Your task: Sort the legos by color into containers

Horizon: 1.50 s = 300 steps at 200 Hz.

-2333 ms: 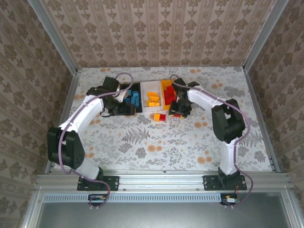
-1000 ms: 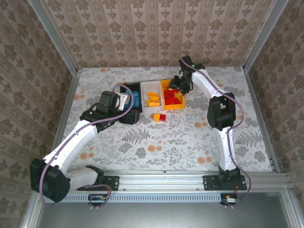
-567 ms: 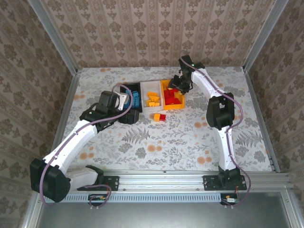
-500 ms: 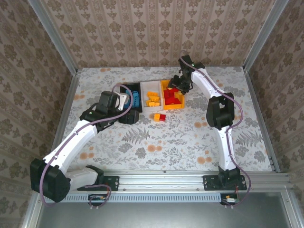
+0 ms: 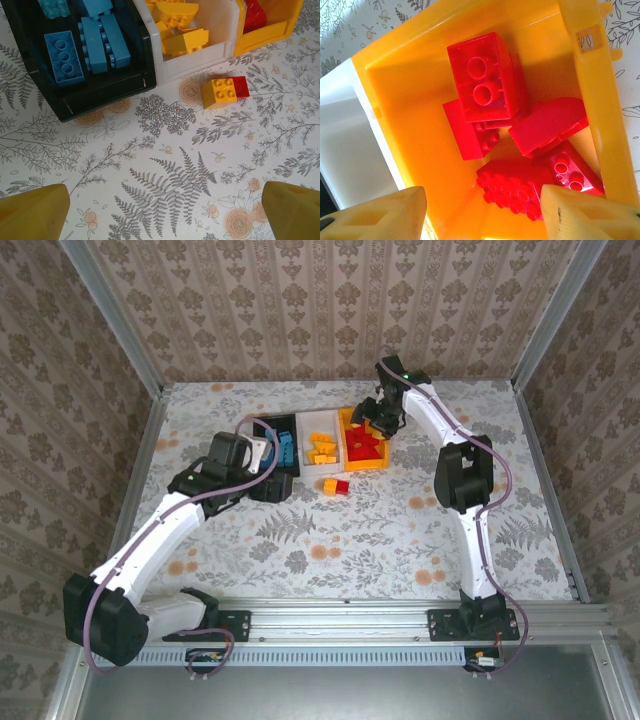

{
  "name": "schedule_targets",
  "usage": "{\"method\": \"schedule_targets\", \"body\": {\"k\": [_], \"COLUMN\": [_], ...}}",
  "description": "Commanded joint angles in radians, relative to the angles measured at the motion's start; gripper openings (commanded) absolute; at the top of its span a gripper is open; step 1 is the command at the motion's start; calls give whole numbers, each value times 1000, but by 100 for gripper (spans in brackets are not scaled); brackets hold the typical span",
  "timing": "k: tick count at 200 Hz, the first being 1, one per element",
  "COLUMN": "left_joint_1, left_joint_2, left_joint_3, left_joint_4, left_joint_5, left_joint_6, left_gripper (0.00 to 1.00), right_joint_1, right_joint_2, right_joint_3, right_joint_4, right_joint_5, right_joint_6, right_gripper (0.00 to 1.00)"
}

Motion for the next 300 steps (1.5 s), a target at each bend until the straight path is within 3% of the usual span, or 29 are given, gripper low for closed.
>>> {"method": "schedule_targets", "body": {"k": [1, 51, 83, 175, 228, 269, 300], "left_joint_1": [7, 9, 9, 9, 10, -6, -8], "left_joint_2": [-11, 14, 60, 144, 164, 176, 173], "left_joint_3": [1, 4, 34, 79, 75, 25, 1], "left_joint_4": [-4, 21, 38, 76, 72, 120, 141], "left_joint_5": [2, 26, 53, 122, 165, 191, 192], "left_joint_6": [-16, -11, -8, -26, -42, -83, -127], "left_gripper": [100, 100, 100, 100, 100, 100, 100], "right_joint_1": [-6, -7, -5, -3, 58, 119, 147], "right_joint_2": [13, -40, -139, -588, -779, -824, -770], "right_joint_3": [16, -4, -105, -713, -1026, -1173, -1207], "right_joint_4": [-73, -74, -30, 255, 369, 479, 504], "right_joint_5": [23, 20, 6, -75, -101, -129, -151], "right_joint_6": [0, 8, 19, 52, 91, 136, 137], "right_gripper": [63, 63, 63, 66, 70, 74, 76]}}
